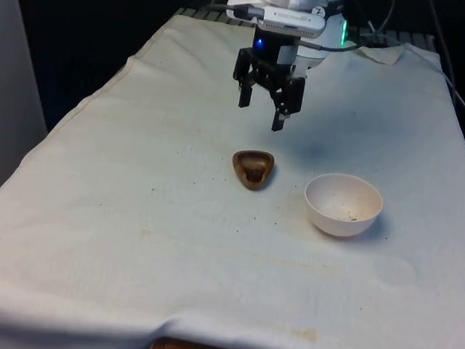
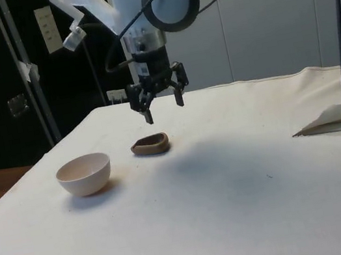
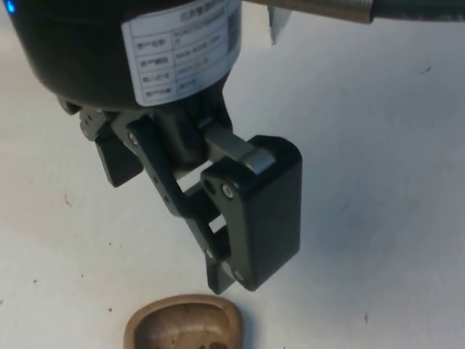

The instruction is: Pour the coffee beans from the cup into the bowl.

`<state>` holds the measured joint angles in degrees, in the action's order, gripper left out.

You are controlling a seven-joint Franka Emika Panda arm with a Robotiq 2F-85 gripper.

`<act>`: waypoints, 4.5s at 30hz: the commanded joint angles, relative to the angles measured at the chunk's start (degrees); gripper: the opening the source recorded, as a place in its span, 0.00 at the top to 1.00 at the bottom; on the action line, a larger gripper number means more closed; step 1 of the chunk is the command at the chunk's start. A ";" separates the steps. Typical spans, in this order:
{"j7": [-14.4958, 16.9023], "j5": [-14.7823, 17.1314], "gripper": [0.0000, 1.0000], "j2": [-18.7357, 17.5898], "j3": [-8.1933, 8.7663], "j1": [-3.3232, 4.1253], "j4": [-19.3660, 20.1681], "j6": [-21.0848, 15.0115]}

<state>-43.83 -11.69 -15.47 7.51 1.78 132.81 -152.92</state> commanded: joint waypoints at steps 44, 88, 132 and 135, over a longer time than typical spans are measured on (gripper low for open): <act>-8.08 1.38 0.00 -6.25 1.60 -0.63 -3.72 -2.75; -17.25 4.18 0.00 -8.54 1.83 -0.63 -2.01 -9.51; -24.18 7.22 0.00 -9.97 1.95 -0.86 -0.57 -12.83; -24.01 7.62 0.00 -9.91 2.18 -0.92 -0.23 -13.52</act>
<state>-67.84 -4.41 -25.61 10.03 1.20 132.18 -165.47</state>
